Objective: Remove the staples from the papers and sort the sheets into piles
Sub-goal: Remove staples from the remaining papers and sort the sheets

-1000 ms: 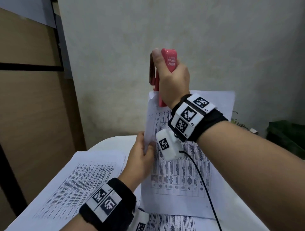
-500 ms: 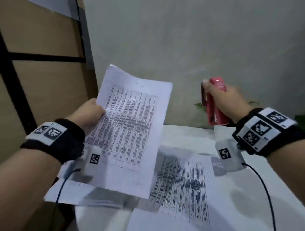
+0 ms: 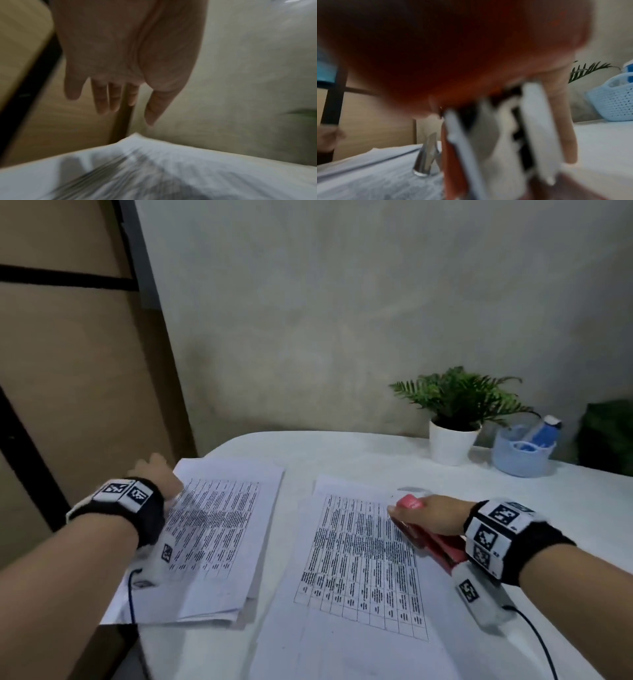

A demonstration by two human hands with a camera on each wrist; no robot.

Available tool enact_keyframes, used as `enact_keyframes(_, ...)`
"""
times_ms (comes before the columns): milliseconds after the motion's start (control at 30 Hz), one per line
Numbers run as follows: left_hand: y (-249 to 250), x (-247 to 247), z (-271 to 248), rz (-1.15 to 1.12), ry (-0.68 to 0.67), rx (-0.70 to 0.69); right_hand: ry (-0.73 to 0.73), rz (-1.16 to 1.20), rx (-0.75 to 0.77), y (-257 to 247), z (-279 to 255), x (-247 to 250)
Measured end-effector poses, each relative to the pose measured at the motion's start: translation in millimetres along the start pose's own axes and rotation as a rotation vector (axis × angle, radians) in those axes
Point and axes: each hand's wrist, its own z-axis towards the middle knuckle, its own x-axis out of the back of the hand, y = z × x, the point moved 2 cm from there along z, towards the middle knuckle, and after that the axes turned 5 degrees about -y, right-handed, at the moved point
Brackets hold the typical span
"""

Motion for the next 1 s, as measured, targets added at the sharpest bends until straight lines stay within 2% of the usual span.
enact_keyframes(33,15,4,-7,-0.025,0.028,-0.07,-0.033,-0.007,-0.007,2,-2,0)
enact_keyframes(67,33,6,-19,-0.046,-0.001,-0.169,-0.052,-0.03,-0.008,3,-4,2)
enact_keyframes(100,51,4,-32,-0.045,-0.085,-0.255,-0.065,-0.028,-0.009,5,-6,3)
enact_keyframes(167,86,-13,-60,-0.036,-0.334,-0.33,-0.089,-0.034,-0.039,8,-13,5)
enact_keyframes(233,113,-32,-84,-0.012,-0.539,-0.339,-0.087,-0.118,-0.082,14,-19,6)
enact_keyframes(267,122,-39,-92,-0.003,-0.583,-0.323,-0.083,-0.153,-0.092,17,-22,7)
enact_keyframes(400,148,-55,-110,0.008,-0.581,-0.309,-0.051,-0.19,-0.069,27,-29,8)
enact_keyframes(500,161,-62,-115,-0.114,-0.659,-0.308,-0.04,-0.208,-0.04,29,-30,5)
enact_keyframes(600,167,-68,-120,-0.174,-0.668,-0.305,0.016,-0.347,-0.026,28,-29,2)
enact_keyframes(733,163,-72,-120,-0.301,-0.774,-0.224,0.046,-0.411,-0.024,27,-29,-1)
enact_keyframes(900,165,-69,-127,-0.341,-0.704,-0.269,0.045,-0.459,-0.033,26,-30,-2)
enact_keyframes(1000,168,-65,-136,-0.162,-0.667,-0.325,0.031,-0.454,-0.038,26,-31,-2)
